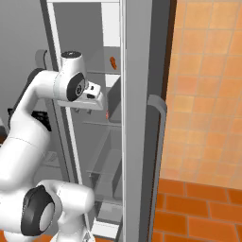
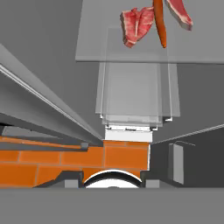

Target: Place one carrot and one steak in each tupperware on the nearby counter, to pack two identical lunches.

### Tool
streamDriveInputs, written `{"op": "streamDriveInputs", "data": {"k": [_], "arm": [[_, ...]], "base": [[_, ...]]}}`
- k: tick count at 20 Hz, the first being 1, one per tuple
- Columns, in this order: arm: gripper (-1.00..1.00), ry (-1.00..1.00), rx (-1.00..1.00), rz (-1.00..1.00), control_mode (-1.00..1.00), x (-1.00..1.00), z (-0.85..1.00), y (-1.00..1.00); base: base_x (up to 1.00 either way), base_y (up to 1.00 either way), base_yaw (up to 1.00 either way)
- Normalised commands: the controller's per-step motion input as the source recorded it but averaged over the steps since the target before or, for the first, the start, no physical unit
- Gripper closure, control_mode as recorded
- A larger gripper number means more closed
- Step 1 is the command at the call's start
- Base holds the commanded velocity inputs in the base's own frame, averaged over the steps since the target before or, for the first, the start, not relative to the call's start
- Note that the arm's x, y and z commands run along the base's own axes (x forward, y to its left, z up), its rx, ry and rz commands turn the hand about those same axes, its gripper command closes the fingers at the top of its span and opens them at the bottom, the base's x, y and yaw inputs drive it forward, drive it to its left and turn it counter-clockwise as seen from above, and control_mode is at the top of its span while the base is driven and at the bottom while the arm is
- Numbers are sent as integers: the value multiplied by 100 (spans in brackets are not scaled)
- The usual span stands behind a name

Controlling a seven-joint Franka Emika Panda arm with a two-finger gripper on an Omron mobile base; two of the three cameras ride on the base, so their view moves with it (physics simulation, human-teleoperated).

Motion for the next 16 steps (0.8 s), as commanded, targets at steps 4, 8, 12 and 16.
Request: {"op": "streamDriveInputs", "data": {"k": [4, 8, 12, 16], "arm": [[-100, -11, -1, 1, -100, -50, 0, 4], [-100, -12, -10, 8, -100, -52, -17, 23], [-100, -9, -16, 14, -100, 2, -36, 2], [-100, -2, -9, 10, -100, 54, -26, -1]], "base": [[0, 0, 0], [0, 0, 0], [0, 0, 0], [0, 0, 0]]}}
